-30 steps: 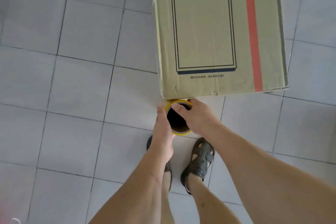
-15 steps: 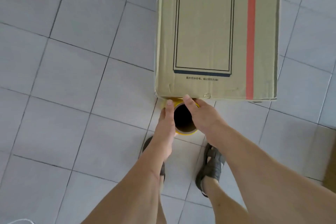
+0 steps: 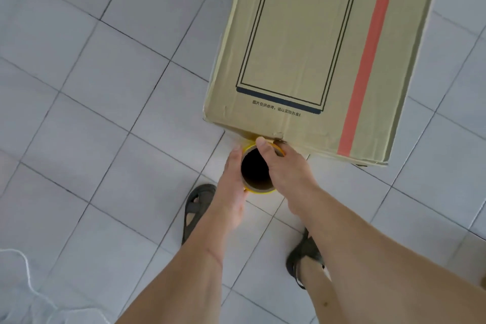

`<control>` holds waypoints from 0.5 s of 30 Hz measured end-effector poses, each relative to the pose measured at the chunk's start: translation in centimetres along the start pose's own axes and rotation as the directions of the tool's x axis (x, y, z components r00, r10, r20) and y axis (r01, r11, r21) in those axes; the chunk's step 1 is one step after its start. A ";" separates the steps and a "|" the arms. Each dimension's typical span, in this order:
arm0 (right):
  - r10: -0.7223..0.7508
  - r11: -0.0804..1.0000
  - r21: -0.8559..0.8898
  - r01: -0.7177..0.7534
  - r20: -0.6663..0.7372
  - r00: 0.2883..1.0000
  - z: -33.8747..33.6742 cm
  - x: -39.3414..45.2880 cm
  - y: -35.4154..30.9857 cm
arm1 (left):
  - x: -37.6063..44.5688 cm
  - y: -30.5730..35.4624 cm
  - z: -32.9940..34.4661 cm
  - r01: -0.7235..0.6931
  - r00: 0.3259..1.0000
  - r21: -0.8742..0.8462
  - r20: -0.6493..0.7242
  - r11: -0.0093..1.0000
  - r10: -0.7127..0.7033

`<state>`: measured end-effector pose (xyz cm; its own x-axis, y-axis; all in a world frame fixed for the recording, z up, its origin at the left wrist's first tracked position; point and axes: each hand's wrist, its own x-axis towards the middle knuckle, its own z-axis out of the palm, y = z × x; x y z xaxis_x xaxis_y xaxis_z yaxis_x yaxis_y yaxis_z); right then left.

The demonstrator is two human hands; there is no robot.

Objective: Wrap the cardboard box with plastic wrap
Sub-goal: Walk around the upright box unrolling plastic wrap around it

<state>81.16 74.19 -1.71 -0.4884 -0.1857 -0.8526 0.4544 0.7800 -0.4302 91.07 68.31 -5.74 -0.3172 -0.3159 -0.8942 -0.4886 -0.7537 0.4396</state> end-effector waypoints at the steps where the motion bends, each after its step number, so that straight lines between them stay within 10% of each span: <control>1: 0.002 1.000 0.008 -0.002 0.013 1.000 -0.4 -0.1 0.0 | -0.2 -0.3 0.3 0.000 1.000 -0.022 0.015 1.000 0.000; 8: -0.093 0.966 -0.248 0.078 -0.049 0.994 -2.2 -0.5 1.1 | -2.4 -4.5 3.2 0.099 0.994 -0.168 0.063 0.981 -0.090; 15: -0.037 0.994 -0.102 0.024 -0.126 0.991 -2.6 -0.2 2.5 | -1.6 -3.0 4.2 0.006 0.993 -0.146 -0.114 0.989 -0.023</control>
<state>80.46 77.77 -1.87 -0.5946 -0.1378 -0.7922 0.3640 0.8323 -0.4180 89.57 73.48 -5.26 -0.2117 -0.3620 -0.9078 -0.3664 -0.8317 0.4171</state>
